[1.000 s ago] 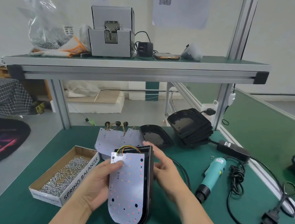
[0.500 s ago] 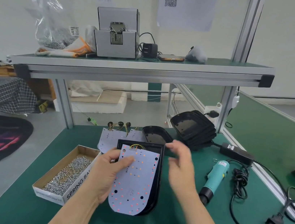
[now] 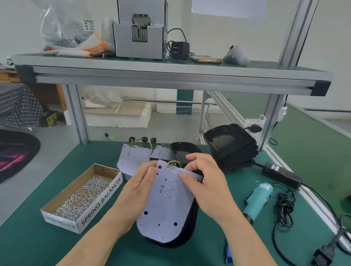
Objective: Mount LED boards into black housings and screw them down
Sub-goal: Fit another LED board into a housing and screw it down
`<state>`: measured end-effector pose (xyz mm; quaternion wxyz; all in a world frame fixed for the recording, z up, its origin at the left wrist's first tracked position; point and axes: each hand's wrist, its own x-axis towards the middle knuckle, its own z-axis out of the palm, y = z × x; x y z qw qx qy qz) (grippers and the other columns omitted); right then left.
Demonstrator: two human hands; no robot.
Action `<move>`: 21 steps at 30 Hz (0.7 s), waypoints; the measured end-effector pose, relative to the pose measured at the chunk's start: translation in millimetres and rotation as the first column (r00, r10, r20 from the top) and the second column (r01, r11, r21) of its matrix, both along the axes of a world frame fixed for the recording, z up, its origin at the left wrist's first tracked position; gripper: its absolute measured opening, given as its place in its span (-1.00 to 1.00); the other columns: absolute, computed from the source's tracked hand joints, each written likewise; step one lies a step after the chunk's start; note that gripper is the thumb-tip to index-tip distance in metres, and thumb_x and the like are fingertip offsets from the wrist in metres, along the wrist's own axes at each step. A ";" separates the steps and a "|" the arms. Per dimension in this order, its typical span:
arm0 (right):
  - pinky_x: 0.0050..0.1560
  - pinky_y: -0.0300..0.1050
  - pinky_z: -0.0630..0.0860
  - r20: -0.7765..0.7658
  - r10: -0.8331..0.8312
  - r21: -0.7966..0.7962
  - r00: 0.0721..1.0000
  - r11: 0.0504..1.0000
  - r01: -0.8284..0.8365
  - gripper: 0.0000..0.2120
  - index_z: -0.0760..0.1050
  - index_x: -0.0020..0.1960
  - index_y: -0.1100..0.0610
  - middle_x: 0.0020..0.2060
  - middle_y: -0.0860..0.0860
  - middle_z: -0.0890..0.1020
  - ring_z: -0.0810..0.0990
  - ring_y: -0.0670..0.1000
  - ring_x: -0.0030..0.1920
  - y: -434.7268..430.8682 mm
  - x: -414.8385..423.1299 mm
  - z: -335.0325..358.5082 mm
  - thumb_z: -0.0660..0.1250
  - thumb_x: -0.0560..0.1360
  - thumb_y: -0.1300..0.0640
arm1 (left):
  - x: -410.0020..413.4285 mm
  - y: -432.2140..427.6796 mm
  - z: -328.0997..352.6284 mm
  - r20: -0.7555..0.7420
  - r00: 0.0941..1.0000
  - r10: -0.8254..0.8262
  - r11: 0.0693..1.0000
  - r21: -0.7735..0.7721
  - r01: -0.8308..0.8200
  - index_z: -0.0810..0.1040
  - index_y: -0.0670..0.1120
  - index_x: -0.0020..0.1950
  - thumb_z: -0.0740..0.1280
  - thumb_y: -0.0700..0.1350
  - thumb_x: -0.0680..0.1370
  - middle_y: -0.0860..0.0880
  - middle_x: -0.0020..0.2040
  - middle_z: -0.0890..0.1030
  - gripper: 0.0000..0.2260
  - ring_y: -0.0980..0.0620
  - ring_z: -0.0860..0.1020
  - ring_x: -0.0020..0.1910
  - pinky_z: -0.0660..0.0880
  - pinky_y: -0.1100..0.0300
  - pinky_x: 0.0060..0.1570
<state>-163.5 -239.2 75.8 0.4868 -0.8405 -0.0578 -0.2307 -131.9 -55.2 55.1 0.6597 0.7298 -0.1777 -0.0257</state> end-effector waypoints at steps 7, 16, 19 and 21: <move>0.06 -0.30 0.38 -0.033 0.021 0.105 0.999 0.994 -0.017 -0.90 0.52 -0.17 0.21 0.13 -0.13 0.52 0.46 -0.31 0.18 5.3 3.3 -1.7 0.37 0.52 0.28 | 3.3 4.4 -13.3 0.091 0.992 0.089 0.996 0.001 -0.090 0.54 0.02 0.00 0.04 0.15 0.68 0.05 -0.07 0.58 -0.66 0.17 0.53 -0.08 0.46 0.40 -0.07; 0.04 -0.37 0.33 0.034 0.051 -0.185 0.998 0.982 -0.044 -0.91 0.48 -0.09 0.14 0.17 -0.09 0.43 0.38 -0.22 0.31 9.1 5.6 -7.6 0.38 0.49 0.27 | -0.3 -3.7 -16.1 0.185 0.977 0.107 0.994 -0.011 -0.107 0.34 0.35 0.16 0.29 -0.15 0.65 0.23 0.06 0.55 -0.64 0.18 0.54 0.04 0.48 0.26 0.09; 0.12 -0.31 0.44 0.072 0.039 0.337 0.997 0.940 -0.062 -0.80 0.56 0.14 -0.03 0.16 -0.13 0.55 0.53 -0.19 0.18 0.7 3.1 -5.1 0.33 0.57 0.19 | 2.2 1.4 -11.2 0.041 0.998 0.045 0.976 -0.214 -0.035 0.32 0.36 0.29 0.33 -0.19 0.62 -0.04 0.14 0.64 -0.53 -0.06 0.63 0.12 0.58 -0.01 0.11; -0.08 -0.27 0.47 -0.034 0.070 0.547 0.997 0.836 -0.040 -0.60 0.55 0.21 -0.08 0.19 -0.09 0.62 0.59 -0.15 -0.07 -14.7 1.6 -5.7 0.18 0.59 0.35 | 4.1 6.1 -7.6 -0.053 0.999 0.002 0.955 -0.298 -0.017 0.32 0.31 0.36 0.38 -0.12 0.55 -0.01 0.17 0.66 -0.50 -0.03 0.64 0.14 0.60 0.02 0.09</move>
